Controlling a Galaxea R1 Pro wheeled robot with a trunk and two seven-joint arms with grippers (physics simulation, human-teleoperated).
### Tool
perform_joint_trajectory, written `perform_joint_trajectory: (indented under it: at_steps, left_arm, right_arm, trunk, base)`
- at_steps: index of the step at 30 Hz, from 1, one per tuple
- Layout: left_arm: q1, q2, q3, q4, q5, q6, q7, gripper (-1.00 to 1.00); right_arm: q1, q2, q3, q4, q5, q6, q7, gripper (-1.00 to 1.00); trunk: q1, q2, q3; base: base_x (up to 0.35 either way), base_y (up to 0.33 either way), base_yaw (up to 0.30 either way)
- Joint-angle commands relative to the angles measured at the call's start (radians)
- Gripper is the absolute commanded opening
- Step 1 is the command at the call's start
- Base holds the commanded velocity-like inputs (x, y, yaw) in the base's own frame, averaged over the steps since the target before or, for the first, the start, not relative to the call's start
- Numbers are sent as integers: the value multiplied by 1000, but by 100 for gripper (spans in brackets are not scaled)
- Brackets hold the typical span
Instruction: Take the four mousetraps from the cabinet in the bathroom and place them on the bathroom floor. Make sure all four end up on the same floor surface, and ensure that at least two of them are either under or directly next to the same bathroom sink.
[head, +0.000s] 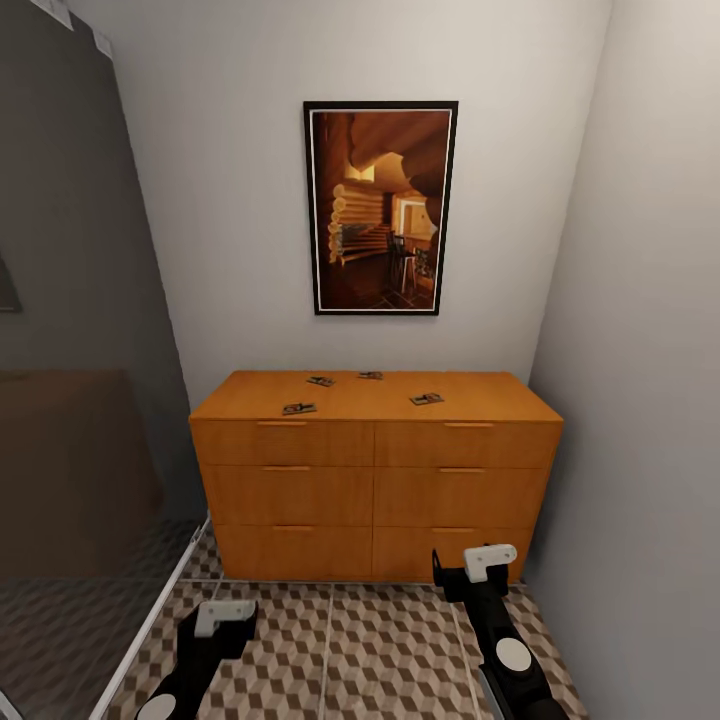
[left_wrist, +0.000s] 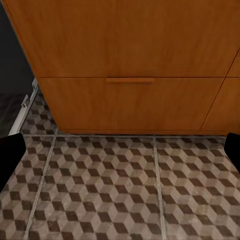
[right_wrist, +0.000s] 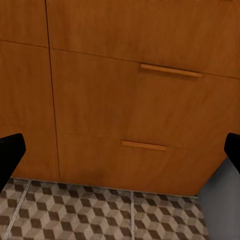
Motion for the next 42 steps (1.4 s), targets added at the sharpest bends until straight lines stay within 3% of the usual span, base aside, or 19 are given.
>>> perform_joint_trajectory:
  at_steps: [1,9,18,25,29,34,38,40,42]
  left_arm:
    - [0,0,-2,1,-1,5,3,100]
    - [0,2,-13,73,0,1,-4,100]
    - [0,3,-35,221,7,-8,-6,100]
    - [1,5,-34,305,10,-37,-7,100]
    - [1,7,-34,413,9,-134,-7,100]
    - [1,7,-32,617,9,-341,-5,100]
    - [1,9,-33,728,6,-427,-5,100]
    - [1,9,-33,751,5,-438,-5,100]
    - [1,11,-33,816,3,-477,-5,100]
  right_arm:
    - [-1,0,2,-2,11,9,-6,100]
    - [-1,-4,2,-45,11,9,-4,100]
    - [-1,0,-1,-115,11,27,-4,100]
    - [-1,2,-1,-233,12,144,-1,100]
    - [-8,3,-1,-300,12,214,1,100]
    - [-93,6,-1,-330,13,279,1,100]
    - [-162,6,-1,-330,11,369,3,100]
    - [-181,6,-1,-327,11,380,4,100]
    - [-291,6,-1,-246,10,399,5,100]
  trunk:
    - [0,-1,-1]
    - [0,-1,-1]
    - [0,-1,-1]
    - [0,-1,-1]
    - [0,-1,-1]
    - [0,-1,-1]
    - [0,-1,-1]
    - [0,-1,-1]
    - [0,-1,-1]
  base:
    - [0,0,0]
    - [0,0,0]
    - [0,0,0]
    - [0,0,0]
    - [0,0,0]
    - [0,0,0]
    - [0,0,0]
    - [0,0,0]
    - [0,0,0]
